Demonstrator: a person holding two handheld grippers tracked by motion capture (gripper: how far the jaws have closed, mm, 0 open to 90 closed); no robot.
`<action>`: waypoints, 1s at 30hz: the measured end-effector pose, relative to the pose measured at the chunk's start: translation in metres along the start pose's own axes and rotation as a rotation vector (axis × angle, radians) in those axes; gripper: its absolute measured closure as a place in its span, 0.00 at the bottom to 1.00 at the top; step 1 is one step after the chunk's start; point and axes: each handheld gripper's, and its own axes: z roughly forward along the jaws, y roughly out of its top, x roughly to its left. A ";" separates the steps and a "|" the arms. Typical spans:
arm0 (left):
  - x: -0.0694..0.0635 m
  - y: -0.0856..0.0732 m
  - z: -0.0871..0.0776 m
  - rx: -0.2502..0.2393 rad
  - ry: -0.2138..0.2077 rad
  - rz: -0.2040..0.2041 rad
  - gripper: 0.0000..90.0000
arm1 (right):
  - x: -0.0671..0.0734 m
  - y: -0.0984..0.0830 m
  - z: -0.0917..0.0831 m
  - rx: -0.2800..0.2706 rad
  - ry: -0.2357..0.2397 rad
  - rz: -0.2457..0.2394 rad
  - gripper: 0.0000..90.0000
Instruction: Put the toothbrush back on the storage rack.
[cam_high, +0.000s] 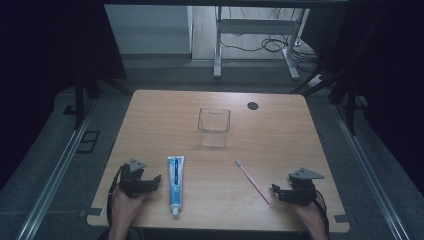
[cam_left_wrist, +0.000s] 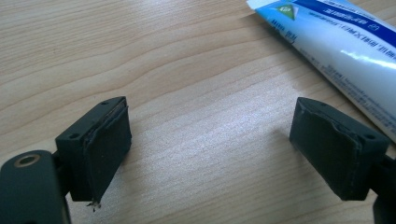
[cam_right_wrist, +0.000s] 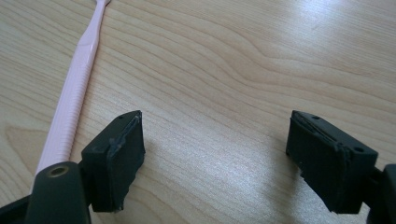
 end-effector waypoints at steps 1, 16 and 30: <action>0.000 0.000 0.000 0.001 0.003 -0.001 0.14 | 0.000 0.000 0.000 0.001 0.001 -0.003 0.20; -0.001 0.001 0.001 -0.001 0.010 -0.015 0.14 | 0.001 0.000 0.000 0.006 0.009 -0.008 0.17; -0.002 0.001 0.001 -0.001 0.011 -0.013 0.14 | 0.000 0.000 -0.002 0.005 0.011 -0.006 0.25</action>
